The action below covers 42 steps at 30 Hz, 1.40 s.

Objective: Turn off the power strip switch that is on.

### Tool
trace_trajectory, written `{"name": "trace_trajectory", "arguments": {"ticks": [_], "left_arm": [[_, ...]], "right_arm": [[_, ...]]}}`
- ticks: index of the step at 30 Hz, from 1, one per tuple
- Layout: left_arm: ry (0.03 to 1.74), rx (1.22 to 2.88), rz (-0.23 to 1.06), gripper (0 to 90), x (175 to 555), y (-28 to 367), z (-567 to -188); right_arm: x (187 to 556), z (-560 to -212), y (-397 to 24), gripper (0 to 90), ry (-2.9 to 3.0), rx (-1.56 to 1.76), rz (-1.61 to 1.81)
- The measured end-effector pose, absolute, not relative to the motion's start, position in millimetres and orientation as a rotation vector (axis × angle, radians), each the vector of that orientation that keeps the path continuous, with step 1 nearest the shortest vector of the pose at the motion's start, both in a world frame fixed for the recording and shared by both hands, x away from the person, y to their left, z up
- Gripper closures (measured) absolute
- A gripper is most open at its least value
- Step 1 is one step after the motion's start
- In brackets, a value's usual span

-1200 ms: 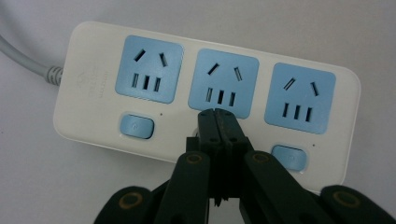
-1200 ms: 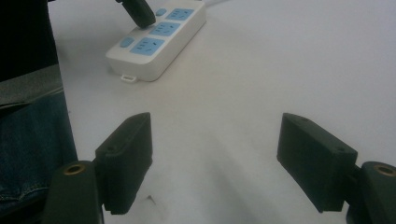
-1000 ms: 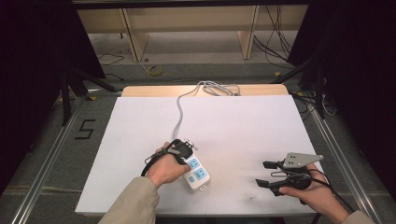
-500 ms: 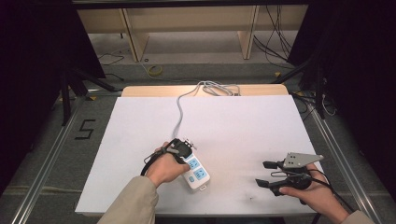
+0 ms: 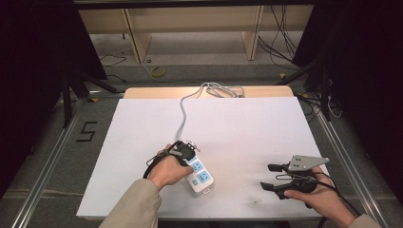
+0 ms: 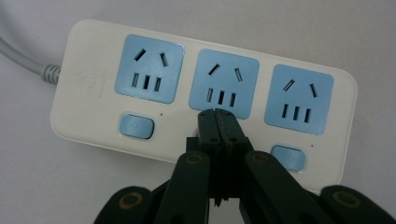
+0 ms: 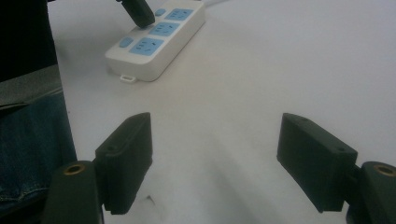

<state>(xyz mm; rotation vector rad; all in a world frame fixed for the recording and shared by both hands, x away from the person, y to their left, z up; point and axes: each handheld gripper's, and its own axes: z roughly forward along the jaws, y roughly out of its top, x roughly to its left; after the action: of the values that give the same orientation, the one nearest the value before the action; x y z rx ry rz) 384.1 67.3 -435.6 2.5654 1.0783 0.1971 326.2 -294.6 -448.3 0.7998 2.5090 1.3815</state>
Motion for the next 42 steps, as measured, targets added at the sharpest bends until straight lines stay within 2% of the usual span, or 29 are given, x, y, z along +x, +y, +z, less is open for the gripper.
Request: {"name": "trace_trajectory", "arguments": {"ticks": [18,24,25,32,42], "left_arm": [[1.087,2.544,0.190,89.7,384,67,-432],[1.105,2.482,0.223,89.3,385,70,-428],[1.105,2.470,0.227,85.2,386,70,-427],[1.095,2.417,0.269,77.1,386,73,-421],[1.091,2.285,0.354,52.8,387,82,-414]], "right_arm": [[326,-448,-295,27.1,2.508,0.799,1.382],[326,-448,-295,27.1,2.509,0.798,1.382],[326,-448,-295,27.1,2.509,0.799,1.380],[326,-448,-295,27.1,2.507,0.796,1.384],[326,-448,-295,27.1,2.511,0.797,1.382]]}}
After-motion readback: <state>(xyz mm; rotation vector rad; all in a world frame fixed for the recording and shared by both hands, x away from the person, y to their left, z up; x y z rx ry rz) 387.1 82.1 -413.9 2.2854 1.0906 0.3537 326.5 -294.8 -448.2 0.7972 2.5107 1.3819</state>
